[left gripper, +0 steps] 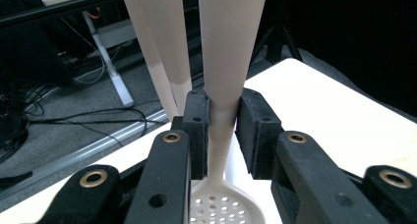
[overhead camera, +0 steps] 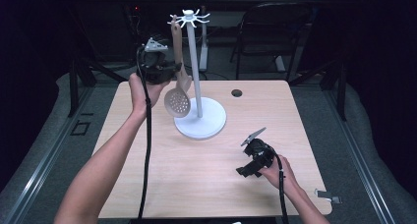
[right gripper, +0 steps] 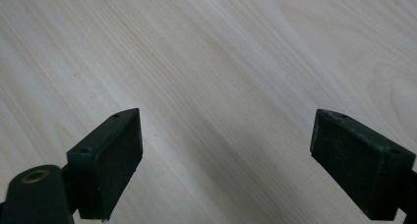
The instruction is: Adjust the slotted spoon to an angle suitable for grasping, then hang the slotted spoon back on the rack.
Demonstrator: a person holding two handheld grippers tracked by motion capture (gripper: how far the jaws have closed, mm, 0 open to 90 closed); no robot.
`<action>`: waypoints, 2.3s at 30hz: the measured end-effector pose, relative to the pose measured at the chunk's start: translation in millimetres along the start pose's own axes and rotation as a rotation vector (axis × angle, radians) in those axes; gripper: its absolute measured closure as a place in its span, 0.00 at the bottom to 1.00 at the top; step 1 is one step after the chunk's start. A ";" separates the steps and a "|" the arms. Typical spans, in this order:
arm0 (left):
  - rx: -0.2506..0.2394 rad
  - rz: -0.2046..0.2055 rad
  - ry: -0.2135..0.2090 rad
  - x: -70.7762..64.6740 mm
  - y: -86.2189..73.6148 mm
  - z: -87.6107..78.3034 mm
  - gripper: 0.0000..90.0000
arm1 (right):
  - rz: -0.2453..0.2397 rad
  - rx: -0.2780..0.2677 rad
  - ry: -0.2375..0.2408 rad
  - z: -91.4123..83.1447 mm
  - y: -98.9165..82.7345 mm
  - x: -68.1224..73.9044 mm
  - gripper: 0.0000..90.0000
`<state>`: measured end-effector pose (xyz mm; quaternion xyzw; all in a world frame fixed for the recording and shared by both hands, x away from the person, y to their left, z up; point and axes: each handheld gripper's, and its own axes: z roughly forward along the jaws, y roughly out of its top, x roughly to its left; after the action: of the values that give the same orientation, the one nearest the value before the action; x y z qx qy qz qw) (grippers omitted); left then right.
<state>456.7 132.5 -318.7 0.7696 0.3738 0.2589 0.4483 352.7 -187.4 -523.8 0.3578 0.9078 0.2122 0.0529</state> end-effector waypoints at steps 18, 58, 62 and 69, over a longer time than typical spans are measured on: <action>0.010 0.009 0.018 2.1 4.7 6.0 0.84 | 0.008 -0.004 0.001 1.2 0.1 -0.3 0.14; 0.007 -0.068 -0.001 5.3 1.3 21.7 0.58 | 0.000 0.004 0.000 0.6 -0.3 -0.3 0.14; 0.015 -0.072 -0.003 7.1 -6.3 11.5 0.40 | -0.004 -0.001 -0.008 -0.1 0.0 -0.2 0.14; 0.042 -0.030 0.002 1.5 -30.1 -9.7 0.24 | -0.005 -0.004 -0.009 -0.7 0.4 1.0 0.14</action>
<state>440.2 148.1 -340.6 0.7729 0.3910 0.2452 0.4354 352.1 -186.7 -522.9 0.3564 0.9080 0.2122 0.0582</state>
